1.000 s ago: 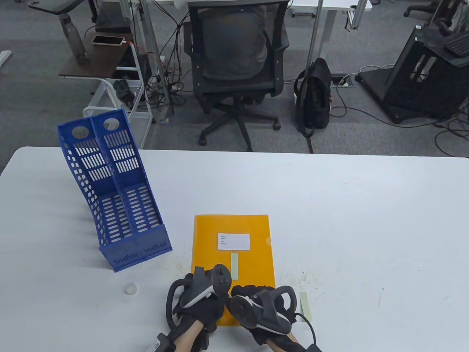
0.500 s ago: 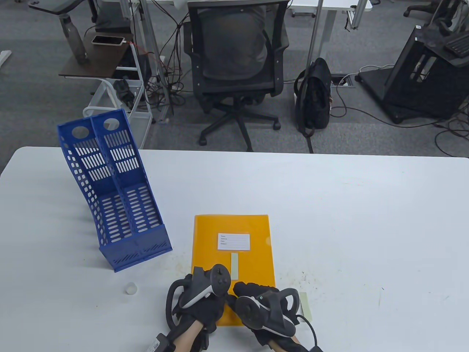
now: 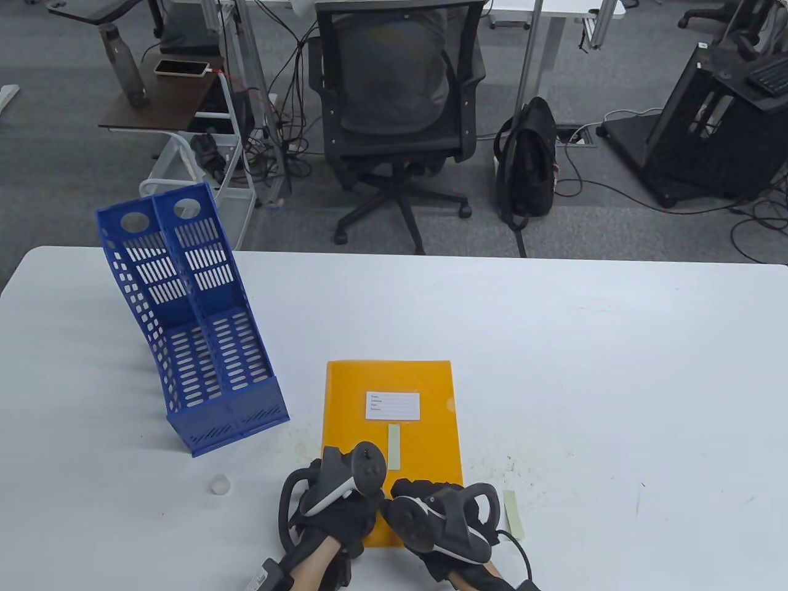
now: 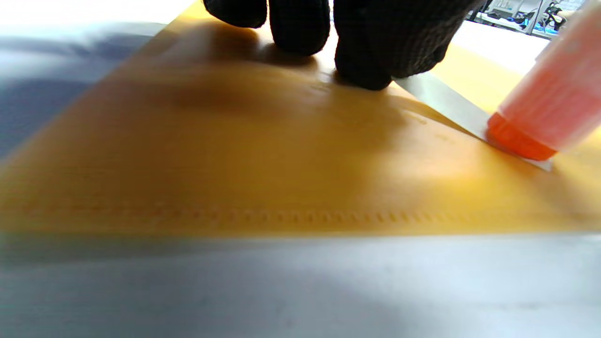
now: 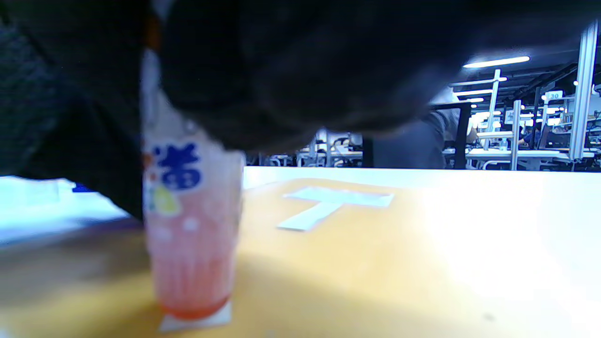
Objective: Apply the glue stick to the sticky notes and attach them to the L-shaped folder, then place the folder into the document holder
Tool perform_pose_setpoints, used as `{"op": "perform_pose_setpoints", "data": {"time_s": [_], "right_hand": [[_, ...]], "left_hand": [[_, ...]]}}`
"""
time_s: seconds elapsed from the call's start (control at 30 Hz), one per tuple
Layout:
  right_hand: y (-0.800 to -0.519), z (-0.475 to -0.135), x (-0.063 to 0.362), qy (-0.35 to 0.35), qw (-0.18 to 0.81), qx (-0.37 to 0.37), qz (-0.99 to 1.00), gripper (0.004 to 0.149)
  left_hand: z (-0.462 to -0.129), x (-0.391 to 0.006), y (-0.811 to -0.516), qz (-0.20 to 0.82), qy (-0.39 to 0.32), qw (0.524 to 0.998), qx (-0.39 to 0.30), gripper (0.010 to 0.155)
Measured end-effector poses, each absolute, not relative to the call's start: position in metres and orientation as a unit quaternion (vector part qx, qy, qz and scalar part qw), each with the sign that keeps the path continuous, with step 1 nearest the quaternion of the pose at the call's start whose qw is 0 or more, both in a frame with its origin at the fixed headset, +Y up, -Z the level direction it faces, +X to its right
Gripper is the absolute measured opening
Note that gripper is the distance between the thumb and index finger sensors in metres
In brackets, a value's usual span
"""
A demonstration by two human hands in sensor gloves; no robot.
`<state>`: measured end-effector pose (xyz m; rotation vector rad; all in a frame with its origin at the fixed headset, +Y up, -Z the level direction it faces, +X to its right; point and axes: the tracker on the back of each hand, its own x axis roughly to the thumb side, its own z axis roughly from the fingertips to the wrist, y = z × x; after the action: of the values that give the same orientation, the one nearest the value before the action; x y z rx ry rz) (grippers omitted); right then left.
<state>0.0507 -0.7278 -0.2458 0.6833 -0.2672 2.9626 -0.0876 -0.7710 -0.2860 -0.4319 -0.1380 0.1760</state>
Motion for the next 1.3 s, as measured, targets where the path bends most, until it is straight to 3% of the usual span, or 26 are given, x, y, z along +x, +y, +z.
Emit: {"op": "perform_pose_setpoints", "data": {"time_s": [0.3, 0.53, 0.73, 1.03, 1.17, 1.3], "right_hand": [[-0.715, -0.248, 0.078, -0.090, 0.098, 0.178, 0.975, 0.045], [-0.715, -0.259, 0.106, -0.054, 0.146, 0.112, 0.981, 0.064], [-0.726, -0.270, 0.115, -0.014, 0.187, 0.101, 0.977, 0.064], [-0.748, -0.281, 0.118, -0.011, 0.266, 0.085, 0.960, 0.062], [-0.757, -0.285, 0.116, 0.038, 0.345, 0.090, 0.934, 0.062], [-0.766, -0.288, 0.113, 0.078, 0.363, 0.096, 0.924, 0.061]], "left_hand": [[-0.286, -0.088, -0.771, 0.090, -0.067, 0.970, -0.215, 0.039], [-0.286, -0.089, -0.772, 0.091, -0.067, 0.970, -0.215, 0.039], [-0.286, -0.089, -0.772, 0.091, -0.067, 0.970, -0.215, 0.039], [-0.285, -0.090, -0.772, 0.099, -0.067, 0.969, -0.218, 0.040], [-0.285, -0.091, -0.773, 0.102, -0.067, 0.968, -0.219, 0.040], [-0.284, -0.090, -0.772, 0.097, -0.067, 0.970, -0.214, 0.040]]}}
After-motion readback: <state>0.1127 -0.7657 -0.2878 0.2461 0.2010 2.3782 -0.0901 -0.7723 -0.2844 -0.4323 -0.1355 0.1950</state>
